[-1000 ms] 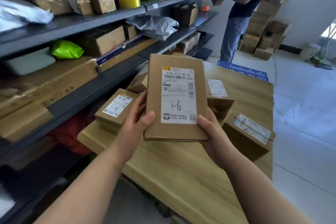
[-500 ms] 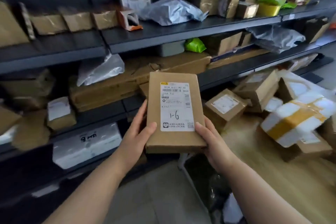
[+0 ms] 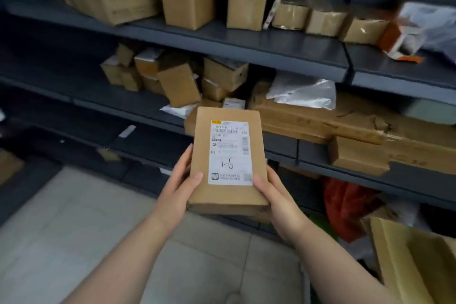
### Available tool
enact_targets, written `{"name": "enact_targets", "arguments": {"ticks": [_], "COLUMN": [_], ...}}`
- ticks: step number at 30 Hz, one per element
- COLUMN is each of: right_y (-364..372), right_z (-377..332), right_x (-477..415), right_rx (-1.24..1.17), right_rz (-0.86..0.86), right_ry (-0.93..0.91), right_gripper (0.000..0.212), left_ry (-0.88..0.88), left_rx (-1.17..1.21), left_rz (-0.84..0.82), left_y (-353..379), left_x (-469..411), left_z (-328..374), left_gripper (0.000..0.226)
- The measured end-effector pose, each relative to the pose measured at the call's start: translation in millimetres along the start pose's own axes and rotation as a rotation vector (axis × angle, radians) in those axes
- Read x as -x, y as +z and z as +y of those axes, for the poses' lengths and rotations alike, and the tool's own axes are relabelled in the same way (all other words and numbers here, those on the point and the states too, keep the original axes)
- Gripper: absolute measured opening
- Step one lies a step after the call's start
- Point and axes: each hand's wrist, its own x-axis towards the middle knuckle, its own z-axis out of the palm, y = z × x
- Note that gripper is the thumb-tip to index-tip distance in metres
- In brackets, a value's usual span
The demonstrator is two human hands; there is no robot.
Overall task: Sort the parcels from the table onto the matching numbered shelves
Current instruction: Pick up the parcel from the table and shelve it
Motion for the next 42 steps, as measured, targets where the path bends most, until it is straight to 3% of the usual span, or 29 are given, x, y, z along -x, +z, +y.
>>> {"name": "enact_targets", "arguments": {"ticks": [11,17,31,42], "right_y": [107.9,216.8,526.5,693.5], "right_z": [-20.3,-11.5,-0.7,3.5], "right_x": [-89.1,-115.2,-139.8,-167.9], "right_rx": [0.086,0.206,0.23,0.22], "right_rz": [-0.483,-0.685,-0.986,-1.044], "right_ry": [0.017,0.04,0.007,-0.032], "right_gripper": [0.059,0.075,0.058,0.035], "left_ry": [0.077,0.135,0.124,0.244], "left_rx": [0.058,0.072,-0.057,0.037], "left_rz": [0.533,0.8,1.072,1.236], "left_y": [-83.1,-159.9,-432.0,-559.8], "left_x": [34.5,73.0,138.3,147.3], "left_z": [8.0,9.1,39.9,66.6], "left_gripper": [0.071,0.068,0.069,0.074]}}
